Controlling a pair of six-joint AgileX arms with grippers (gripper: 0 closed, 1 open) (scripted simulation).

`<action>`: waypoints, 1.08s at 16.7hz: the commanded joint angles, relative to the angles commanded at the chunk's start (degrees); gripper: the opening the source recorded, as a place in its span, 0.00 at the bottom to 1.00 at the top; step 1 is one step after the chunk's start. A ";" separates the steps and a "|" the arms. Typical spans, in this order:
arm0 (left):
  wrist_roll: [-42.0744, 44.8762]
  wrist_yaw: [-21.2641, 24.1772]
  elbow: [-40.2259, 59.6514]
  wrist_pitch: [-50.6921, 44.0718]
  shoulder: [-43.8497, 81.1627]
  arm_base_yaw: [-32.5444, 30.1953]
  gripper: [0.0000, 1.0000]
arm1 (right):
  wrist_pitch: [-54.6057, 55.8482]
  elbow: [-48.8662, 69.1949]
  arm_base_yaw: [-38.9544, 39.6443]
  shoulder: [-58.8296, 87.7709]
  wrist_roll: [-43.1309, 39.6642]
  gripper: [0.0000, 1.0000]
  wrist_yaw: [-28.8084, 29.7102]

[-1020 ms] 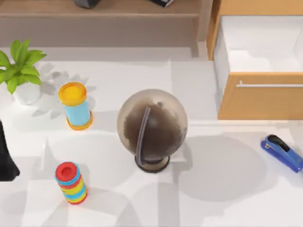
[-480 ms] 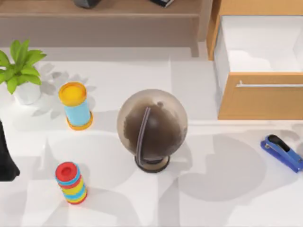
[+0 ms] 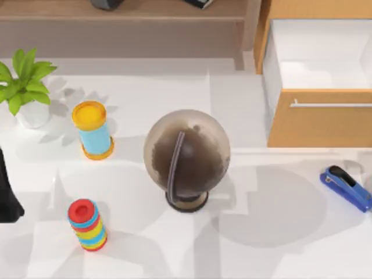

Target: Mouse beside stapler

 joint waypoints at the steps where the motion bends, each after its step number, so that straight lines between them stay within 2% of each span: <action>1: 0.00 0.00 0.00 0.00 0.00 0.00 1.00 | -0.63 0.14 0.37 -0.64 0.28 0.00 0.61; 9: 0.00 0.00 0.00 0.00 0.00 0.00 1.00 | -5.55 -1.15 4.27 -5.18 3.67 0.00 5.23; 18: 0.00 0.00 0.00 0.00 0.00 0.00 1.00 | 0.42 -2.83 2.35 -2.22 2.06 0.00 1.88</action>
